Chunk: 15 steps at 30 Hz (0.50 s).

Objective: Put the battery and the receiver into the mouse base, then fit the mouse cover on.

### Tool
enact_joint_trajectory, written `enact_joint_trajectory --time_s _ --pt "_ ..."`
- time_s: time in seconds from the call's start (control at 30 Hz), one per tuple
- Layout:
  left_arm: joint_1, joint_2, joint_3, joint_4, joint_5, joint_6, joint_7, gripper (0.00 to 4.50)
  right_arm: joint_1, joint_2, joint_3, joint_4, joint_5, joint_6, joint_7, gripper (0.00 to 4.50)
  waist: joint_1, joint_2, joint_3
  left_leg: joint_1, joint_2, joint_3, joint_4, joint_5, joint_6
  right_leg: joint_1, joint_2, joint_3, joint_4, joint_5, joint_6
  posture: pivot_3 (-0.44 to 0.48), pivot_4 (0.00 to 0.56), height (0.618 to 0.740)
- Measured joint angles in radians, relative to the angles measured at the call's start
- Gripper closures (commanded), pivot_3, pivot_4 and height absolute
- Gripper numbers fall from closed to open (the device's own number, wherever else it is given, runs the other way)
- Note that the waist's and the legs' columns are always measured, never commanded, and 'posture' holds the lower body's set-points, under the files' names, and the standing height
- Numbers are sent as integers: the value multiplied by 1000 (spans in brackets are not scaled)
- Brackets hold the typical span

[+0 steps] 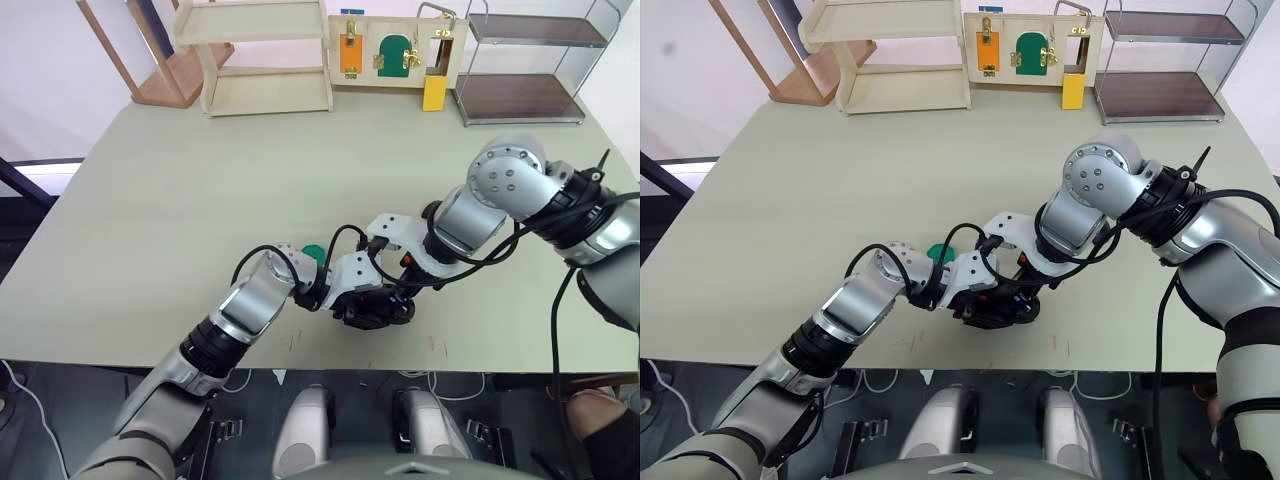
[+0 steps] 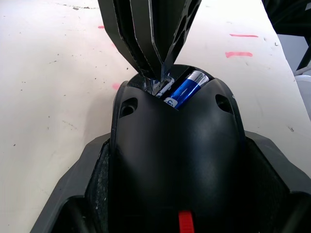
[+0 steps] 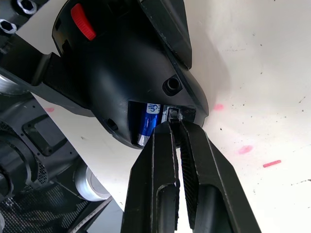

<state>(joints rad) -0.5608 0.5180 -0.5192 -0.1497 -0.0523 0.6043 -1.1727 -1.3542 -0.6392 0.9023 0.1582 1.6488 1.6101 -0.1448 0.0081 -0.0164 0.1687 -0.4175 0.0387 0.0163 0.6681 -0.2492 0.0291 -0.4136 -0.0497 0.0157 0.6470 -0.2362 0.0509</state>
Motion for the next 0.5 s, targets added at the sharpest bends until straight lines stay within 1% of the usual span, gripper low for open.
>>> enact_joint_trajectory --time_s 0.5 --pt "-2 0 0 -5 -1 15 0 1569 14 -4 -9 15 76 -2 -84 4500 0 0 0 0 0 0 0 0 0 0 0 0 0 0 0 0 150 740"
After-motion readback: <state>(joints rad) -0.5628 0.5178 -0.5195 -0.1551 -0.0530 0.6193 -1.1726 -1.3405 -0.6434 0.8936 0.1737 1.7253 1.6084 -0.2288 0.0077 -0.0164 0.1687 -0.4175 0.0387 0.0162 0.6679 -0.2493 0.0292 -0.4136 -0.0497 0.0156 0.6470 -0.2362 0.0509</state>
